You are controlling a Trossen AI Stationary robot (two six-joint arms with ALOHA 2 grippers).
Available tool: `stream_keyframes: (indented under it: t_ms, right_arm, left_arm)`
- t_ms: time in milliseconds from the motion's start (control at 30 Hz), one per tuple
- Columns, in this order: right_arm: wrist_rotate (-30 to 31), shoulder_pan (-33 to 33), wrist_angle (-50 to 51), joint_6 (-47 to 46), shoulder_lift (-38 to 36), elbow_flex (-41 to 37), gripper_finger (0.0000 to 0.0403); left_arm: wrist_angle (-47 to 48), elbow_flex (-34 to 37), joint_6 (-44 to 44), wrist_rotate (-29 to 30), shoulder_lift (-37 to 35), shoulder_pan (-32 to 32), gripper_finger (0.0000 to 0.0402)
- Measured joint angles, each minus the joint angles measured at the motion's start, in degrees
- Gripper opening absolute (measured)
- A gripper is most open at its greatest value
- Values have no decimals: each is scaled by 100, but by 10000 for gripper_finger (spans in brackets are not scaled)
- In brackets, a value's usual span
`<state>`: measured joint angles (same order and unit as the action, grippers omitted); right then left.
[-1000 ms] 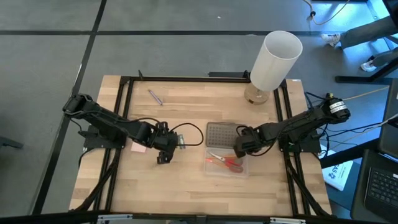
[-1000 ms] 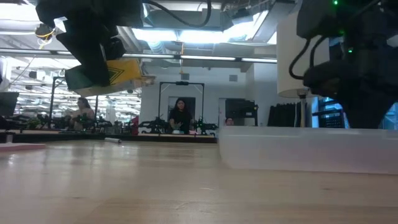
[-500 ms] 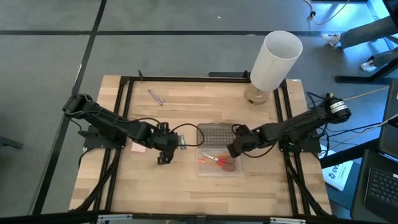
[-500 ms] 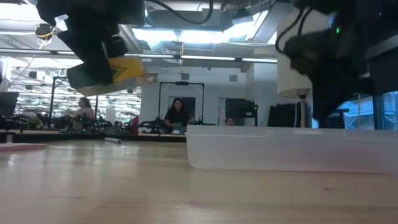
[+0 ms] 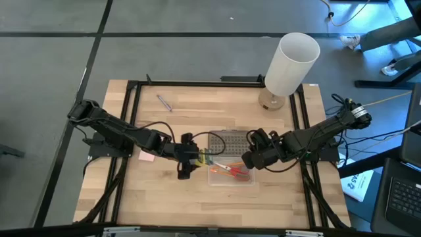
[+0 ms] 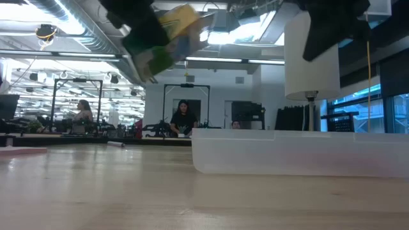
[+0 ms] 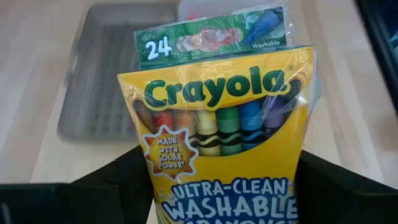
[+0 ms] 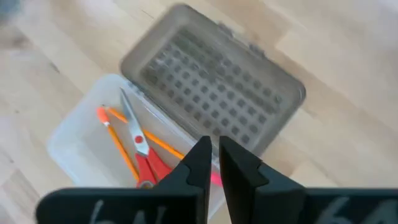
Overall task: Pack school essentials
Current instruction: Put the crayon box into the supply box
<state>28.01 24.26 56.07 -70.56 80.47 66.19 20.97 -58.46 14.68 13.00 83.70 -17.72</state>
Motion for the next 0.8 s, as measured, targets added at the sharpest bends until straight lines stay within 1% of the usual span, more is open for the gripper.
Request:
stream_keyframes:
  t_ms: [167,433,500,800]
  right_arm:
    - [46,175,9,357,0,253,35]
    - [108,486,55,367,0,523,35]
    - [131,521,55,364,0,525,35]
    - [135,556,83,373,2,488,35]
  left_arm:
    - [-777,0,-443,-53,358,-76,279]
    - [-2036,0,-1060,-70,970,-196,279]
    - [-2402,0,-1085,-76,1081,-203,279]
    - [-3032,0,-1108,-63,1760,-1,279]
